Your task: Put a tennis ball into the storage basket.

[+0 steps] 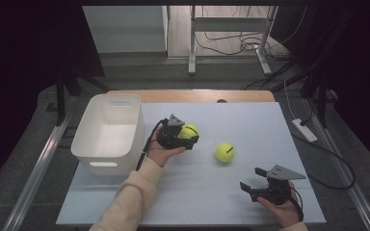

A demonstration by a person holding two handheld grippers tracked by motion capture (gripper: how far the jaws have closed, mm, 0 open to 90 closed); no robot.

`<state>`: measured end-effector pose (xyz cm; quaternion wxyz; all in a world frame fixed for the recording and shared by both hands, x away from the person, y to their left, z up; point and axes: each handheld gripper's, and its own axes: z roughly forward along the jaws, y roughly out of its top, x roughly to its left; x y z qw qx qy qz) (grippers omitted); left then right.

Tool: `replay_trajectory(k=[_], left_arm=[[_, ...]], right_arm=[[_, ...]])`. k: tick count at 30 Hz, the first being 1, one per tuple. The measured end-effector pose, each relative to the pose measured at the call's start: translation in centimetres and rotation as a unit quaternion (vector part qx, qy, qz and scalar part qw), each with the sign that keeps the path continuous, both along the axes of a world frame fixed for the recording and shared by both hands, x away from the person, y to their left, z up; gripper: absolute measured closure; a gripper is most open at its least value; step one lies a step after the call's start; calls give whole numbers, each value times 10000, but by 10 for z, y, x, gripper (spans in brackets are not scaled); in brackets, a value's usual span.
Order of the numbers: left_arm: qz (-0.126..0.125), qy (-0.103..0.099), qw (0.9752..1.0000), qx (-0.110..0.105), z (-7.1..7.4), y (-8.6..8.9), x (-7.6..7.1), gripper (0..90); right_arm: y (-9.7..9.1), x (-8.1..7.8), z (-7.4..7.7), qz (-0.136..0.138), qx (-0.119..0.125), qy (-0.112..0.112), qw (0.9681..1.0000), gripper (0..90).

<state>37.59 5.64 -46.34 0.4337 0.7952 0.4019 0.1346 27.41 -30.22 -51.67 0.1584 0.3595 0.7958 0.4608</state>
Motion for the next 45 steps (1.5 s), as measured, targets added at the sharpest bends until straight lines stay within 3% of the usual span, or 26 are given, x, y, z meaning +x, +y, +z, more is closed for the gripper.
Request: replay_trajectory(k=[32,45], left_arm=[[63,-205,9994,-256,9,13,-18,275],[121,-324,9985,-422,19,20,-24,275]], right_arm=[[-2,0,0,-54,-17,0,10000,147],[-2,0,0,-58,-24,-10,10000,147]])
